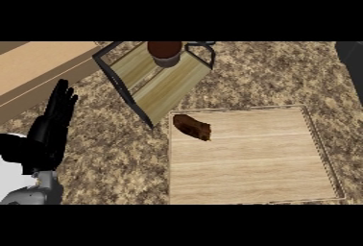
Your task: Pick the cupcake from the tray and place it in the tiered shelf
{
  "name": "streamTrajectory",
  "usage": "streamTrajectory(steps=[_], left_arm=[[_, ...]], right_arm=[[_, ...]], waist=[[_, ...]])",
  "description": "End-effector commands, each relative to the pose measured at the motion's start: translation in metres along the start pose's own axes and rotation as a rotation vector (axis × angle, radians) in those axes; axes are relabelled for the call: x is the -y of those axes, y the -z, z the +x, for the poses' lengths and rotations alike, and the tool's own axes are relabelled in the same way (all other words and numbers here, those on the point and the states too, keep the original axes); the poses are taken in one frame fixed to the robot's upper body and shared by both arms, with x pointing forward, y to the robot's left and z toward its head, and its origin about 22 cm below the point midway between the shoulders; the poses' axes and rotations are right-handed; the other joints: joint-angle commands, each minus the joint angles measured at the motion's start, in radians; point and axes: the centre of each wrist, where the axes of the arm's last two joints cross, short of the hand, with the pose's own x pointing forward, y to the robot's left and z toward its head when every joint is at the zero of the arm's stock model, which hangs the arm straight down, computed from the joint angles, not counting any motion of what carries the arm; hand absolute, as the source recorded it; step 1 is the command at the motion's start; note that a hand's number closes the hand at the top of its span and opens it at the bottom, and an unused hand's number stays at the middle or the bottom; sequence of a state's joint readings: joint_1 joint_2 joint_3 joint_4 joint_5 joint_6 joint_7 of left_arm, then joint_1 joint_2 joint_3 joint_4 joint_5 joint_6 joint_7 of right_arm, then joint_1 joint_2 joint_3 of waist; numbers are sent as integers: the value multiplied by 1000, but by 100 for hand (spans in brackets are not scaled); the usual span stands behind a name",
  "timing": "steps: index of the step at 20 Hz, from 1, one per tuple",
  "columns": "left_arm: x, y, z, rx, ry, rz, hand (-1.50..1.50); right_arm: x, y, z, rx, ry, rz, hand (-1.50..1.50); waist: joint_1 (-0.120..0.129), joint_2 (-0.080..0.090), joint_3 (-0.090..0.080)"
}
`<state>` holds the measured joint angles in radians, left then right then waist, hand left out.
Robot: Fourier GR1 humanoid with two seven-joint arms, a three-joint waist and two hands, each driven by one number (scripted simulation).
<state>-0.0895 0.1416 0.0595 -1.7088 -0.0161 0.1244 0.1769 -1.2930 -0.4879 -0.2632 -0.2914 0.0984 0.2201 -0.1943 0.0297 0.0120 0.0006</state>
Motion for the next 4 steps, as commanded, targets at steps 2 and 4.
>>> streamTrajectory(steps=[2,4], left_arm=[[-9,5,-3,9,8,-6,0],[0,6,4,-9,-17,-2,0]], right_arm=[[42,-16,-5,9,18,5,-150],[49,-15,7,22,17,16,-150]], waist=[[9,4,0],[4,0,0]])
